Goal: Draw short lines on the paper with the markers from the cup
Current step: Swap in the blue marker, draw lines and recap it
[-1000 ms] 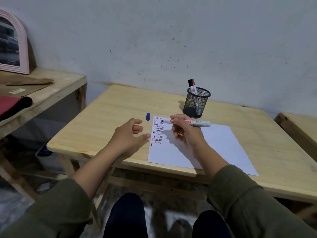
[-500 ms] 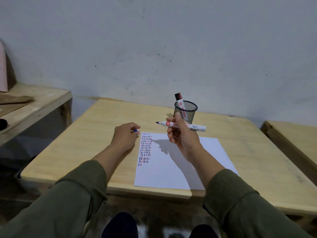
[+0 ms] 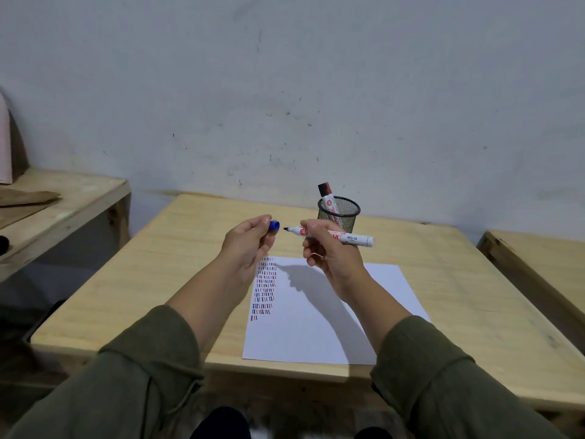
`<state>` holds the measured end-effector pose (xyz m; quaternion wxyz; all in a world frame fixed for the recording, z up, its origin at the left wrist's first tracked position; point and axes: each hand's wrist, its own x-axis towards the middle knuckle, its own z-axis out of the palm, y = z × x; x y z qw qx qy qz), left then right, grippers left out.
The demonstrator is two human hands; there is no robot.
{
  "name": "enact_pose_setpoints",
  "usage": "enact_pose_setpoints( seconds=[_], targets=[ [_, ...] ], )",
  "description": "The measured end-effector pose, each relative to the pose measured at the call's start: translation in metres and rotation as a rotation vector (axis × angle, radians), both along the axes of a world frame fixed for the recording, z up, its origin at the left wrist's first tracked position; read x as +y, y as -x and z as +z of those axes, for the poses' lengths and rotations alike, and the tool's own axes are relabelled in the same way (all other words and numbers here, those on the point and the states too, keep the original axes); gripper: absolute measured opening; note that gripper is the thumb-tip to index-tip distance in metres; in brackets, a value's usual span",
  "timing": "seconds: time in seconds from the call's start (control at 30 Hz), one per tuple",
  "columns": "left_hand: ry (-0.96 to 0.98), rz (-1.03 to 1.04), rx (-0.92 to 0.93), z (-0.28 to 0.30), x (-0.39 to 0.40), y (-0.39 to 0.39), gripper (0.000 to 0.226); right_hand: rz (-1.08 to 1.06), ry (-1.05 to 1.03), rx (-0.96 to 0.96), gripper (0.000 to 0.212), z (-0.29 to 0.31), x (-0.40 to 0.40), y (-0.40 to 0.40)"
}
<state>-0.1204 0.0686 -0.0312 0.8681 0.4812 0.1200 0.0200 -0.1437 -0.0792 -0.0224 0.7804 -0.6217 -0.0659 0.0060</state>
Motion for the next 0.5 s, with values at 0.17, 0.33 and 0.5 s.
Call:
enact_pose_setpoints(
  seconds=[0.17,0.33,0.5],
  targets=[
    [0.000,-0.054,-0.019,0.004,-0.007,0.004,0.008,-0.012,0.000,-0.036,0.012,0.002,0.000,0.003],
    [-0.031,-0.101,-0.026,0.007,-0.016,0.010,0.006,-0.010,0.030,-0.066,0.011,0.002,-0.003,0.006],
    [0.003,-0.110,0.000,0.010,-0.023,0.013,0.006,-0.028,0.247,-0.181,0.010,0.004,-0.009,0.009]
  ],
)
